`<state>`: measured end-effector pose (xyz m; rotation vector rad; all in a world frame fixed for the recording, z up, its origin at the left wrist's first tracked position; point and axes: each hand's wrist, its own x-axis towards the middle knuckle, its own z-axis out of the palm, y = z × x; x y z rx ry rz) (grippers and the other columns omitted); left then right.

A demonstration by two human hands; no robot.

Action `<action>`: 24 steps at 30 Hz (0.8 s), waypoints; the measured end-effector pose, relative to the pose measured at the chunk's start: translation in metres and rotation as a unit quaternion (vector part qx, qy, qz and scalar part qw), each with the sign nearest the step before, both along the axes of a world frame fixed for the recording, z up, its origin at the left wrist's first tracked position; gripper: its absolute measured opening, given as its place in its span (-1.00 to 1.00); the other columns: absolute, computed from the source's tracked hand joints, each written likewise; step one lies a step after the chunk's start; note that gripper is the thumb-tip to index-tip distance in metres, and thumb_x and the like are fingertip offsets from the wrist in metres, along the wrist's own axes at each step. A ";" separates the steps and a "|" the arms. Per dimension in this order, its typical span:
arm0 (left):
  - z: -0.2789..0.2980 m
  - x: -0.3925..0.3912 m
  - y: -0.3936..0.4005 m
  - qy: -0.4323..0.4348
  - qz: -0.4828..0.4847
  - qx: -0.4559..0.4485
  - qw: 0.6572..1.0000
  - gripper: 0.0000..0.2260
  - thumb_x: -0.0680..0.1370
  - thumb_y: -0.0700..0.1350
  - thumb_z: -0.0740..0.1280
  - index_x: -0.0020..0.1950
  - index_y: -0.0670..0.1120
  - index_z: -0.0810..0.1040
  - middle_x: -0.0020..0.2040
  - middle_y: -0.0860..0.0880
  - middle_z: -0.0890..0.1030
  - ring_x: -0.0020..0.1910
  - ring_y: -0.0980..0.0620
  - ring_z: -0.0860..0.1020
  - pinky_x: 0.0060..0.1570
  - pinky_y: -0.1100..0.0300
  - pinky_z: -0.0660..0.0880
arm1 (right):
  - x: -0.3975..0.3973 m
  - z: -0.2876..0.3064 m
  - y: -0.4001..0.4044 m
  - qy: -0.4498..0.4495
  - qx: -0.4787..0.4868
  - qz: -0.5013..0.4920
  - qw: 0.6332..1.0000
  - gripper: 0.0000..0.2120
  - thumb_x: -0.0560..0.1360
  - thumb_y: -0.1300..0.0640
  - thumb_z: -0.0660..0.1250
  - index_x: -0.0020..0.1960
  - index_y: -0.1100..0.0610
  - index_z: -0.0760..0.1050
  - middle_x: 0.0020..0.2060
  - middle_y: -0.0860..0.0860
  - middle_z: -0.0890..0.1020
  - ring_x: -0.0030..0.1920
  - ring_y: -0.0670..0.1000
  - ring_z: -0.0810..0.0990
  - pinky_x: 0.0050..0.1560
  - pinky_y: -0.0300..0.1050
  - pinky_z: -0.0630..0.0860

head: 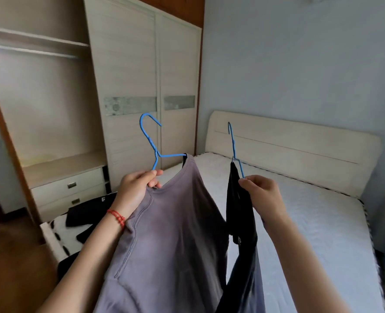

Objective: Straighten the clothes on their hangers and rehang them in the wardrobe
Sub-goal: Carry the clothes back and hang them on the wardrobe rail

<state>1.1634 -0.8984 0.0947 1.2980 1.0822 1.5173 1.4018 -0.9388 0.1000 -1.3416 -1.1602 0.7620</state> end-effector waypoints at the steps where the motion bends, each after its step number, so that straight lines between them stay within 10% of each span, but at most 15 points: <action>1: 0.000 -0.020 0.000 0.006 0.004 -0.001 1.000 -0.79 0.58 -0.29 0.16 -0.19 -0.21 0.53 -0.66 0.09 0.34 -0.55 0.24 0.47 -0.32 0.45 0.45 | -0.018 0.002 0.004 0.000 0.004 0.006 1.000 -0.84 0.48 0.23 0.28 -0.26 0.24 0.52 -0.45 0.04 0.44 -0.38 0.01 0.39 -0.32 -0.15 0.32; 9: 0.017 -0.186 0.003 0.032 0.065 0.007 0.997 -0.78 0.58 -0.27 0.16 -0.19 -0.25 0.55 -0.65 0.08 0.33 -0.53 0.20 0.46 -0.22 0.29 0.38 | -0.174 0.025 0.052 0.041 0.042 0.095 0.994 -0.77 0.46 0.22 0.31 -0.16 0.43 0.48 -0.32 0.15 0.42 -0.28 0.08 0.37 -0.19 -0.05 0.29; 24: 0.037 -0.441 0.001 0.103 0.352 0.074 0.927 -0.76 0.57 -0.26 0.19 -0.20 -0.10 0.59 -0.53 0.02 0.40 -0.47 0.22 0.50 -0.32 0.51 0.44 | -0.448 0.043 0.159 0.082 0.072 0.328 0.938 -0.82 0.47 0.26 0.30 -0.30 0.21 0.52 -0.43 0.08 0.52 -0.40 0.01 0.47 -0.30 -0.18 0.40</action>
